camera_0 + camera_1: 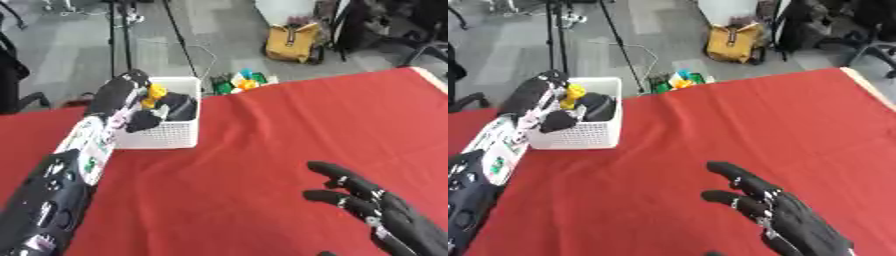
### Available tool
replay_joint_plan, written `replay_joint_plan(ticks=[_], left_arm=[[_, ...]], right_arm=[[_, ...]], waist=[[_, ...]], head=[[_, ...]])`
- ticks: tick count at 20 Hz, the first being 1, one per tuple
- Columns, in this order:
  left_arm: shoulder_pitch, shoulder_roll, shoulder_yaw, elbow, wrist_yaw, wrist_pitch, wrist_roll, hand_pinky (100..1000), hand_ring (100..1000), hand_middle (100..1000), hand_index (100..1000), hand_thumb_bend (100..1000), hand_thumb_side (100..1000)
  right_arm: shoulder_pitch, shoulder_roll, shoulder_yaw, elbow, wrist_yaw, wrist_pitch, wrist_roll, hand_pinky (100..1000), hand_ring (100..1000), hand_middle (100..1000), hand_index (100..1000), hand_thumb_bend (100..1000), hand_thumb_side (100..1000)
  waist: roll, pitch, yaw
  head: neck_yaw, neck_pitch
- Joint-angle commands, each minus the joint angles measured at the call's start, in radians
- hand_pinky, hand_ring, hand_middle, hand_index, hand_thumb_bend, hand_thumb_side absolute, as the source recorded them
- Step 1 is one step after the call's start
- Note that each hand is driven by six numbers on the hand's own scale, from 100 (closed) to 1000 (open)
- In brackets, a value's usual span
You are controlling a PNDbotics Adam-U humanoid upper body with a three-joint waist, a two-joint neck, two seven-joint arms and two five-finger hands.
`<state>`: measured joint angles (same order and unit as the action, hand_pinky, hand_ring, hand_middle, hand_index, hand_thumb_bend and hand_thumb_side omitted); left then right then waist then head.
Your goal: Pick up objects on the table and place them in the box.
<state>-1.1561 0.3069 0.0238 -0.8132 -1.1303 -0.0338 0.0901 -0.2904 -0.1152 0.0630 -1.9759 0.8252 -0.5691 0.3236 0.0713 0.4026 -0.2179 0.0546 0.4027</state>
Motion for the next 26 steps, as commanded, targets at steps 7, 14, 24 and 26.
replay_joint_plan(ticks=[7, 14, 24, 26], left_arm=[[-0.034, 0.02, 0.017, 0.071, -0.073, 0.01, 0.027, 962, 968, 935, 1000, 100, 679], [-0.04, 0.019, 0.012, 0.078, -0.084, -0.017, -0.033, 1000, 1000, 1000, 1000, 100, 884], [-0.062, 0.032, 0.014, 0.063, 0.071, -0.062, -0.401, 1000, 1000, 1000, 1000, 100, 1000], [-0.069, 0.037, 0.013, 0.046, 0.103, -0.058, -0.483, 1000, 1000, 1000, 1000, 100, 1000]], right_arm=[[-0.012, 0.008, 0.008, -0.024, -0.012, -0.013, 0.01, 777, 1000, 1000, 882, 394, 1000], [-0.009, 0.009, 0.007, -0.024, -0.015, -0.012, 0.016, 777, 1000, 1000, 882, 394, 1000], [0.01, 0.004, 0.0, -0.024, -0.021, -0.006, 0.013, 774, 1000, 1000, 878, 398, 1000], [0.013, 0.003, 0.0, -0.024, -0.022, -0.006, 0.013, 774, 1000, 1000, 878, 398, 1000]], waist=[[-0.005, -0.006, -0.016], [-0.004, -0.009, -0.015], [-0.01, -0.032, 0.007], [-0.011, -0.036, 0.01]], head=[[0.02, -0.034], [0.017, -0.022], [0.003, 0.013], [0.001, 0.016]])
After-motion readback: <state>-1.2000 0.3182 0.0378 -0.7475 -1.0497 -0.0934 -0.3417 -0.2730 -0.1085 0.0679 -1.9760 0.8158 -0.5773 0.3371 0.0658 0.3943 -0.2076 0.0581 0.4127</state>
